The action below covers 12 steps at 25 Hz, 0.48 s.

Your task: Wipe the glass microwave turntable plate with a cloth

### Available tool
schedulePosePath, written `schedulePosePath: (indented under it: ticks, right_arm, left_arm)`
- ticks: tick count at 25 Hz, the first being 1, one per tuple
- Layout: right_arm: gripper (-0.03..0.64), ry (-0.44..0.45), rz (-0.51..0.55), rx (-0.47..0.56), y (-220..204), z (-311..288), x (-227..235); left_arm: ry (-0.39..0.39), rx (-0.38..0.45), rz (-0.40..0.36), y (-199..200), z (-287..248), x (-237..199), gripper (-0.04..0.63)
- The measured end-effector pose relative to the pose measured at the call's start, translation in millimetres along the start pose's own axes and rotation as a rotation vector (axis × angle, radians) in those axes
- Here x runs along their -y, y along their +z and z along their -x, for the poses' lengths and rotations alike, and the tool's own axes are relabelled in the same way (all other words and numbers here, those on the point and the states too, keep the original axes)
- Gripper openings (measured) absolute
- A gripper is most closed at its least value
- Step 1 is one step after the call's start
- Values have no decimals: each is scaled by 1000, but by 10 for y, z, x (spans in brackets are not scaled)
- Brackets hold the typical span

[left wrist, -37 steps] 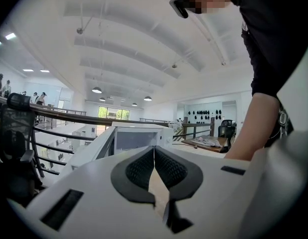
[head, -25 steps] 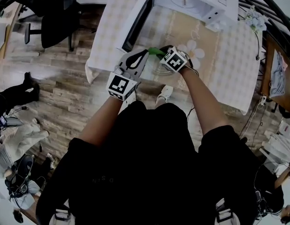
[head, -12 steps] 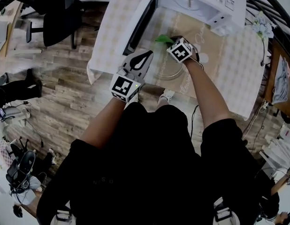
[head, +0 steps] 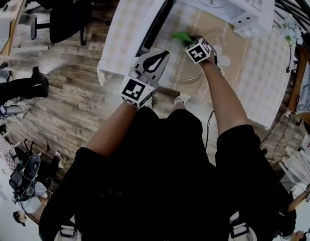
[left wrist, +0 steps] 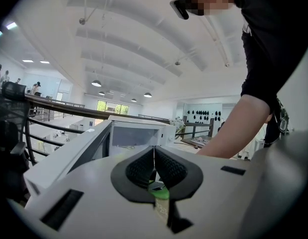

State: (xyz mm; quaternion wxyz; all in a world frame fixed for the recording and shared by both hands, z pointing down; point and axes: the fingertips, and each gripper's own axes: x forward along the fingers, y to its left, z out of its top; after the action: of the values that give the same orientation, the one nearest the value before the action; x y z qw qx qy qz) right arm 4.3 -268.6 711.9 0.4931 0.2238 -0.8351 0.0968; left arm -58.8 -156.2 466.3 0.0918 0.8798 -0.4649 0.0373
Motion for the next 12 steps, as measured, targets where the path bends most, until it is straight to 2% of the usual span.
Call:
schedulePosePath:
  ticks: [2, 12]
  right_arm:
    - [58, 23, -25, 5, -9, 5, -52]
    - [57, 120, 47, -35, -112, 98, -480]
  left_arm:
    - [-4, -1, 3, -18, 2, -6, 21]
    - [-29, -1, -6, -16, -4, 24, 21]
